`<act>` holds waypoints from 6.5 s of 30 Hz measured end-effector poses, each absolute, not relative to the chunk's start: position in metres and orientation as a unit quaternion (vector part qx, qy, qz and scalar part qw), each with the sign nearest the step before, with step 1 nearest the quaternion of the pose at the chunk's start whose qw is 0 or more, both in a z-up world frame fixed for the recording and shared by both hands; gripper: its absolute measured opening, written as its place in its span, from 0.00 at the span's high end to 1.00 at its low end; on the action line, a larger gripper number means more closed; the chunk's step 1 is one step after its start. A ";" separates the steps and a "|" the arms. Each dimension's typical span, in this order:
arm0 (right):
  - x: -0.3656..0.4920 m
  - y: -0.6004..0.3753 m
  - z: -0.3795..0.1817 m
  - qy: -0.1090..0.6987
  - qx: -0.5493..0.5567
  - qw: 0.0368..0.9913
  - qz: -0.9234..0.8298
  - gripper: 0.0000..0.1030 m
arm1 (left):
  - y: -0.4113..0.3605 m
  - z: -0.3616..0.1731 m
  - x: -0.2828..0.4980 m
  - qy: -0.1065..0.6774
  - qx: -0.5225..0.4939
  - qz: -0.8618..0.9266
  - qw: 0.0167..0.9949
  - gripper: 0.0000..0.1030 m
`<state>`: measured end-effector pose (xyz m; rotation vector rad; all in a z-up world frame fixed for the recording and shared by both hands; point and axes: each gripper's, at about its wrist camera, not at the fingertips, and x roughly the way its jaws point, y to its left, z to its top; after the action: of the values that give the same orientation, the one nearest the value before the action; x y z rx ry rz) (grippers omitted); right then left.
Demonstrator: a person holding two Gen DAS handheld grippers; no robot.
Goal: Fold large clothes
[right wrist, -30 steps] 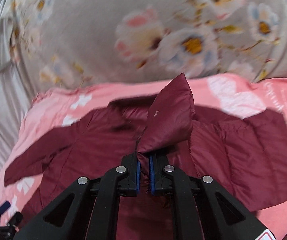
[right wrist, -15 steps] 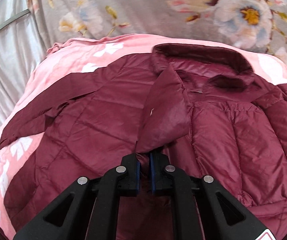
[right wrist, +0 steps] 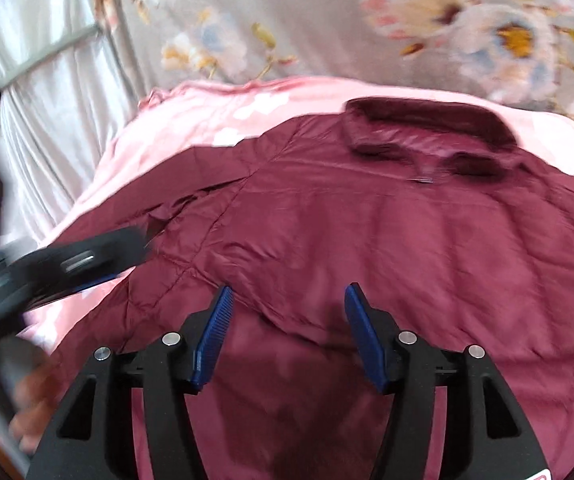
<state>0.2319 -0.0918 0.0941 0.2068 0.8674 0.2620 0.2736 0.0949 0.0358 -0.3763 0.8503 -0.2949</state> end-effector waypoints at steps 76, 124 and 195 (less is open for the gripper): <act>0.219 -0.361 0.010 0.415 0.265 0.854 -0.167 1.00 | 0.091 -0.023 0.308 0.413 -0.197 -0.073 0.886 0.93; 0.225 -0.355 0.011 0.418 0.228 0.857 -0.197 0.98 | 0.090 0.243 0.300 0.206 -0.167 -0.185 0.946 0.98; 0.238 -0.309 0.009 0.440 0.275 0.851 -0.083 0.99 | 0.159 -0.006 0.364 0.411 -0.228 0.031 0.882 0.94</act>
<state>0.2384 -0.3088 0.0087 0.5784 0.9256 -0.1742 0.3644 0.1593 -0.0059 -0.4743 0.8560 0.0649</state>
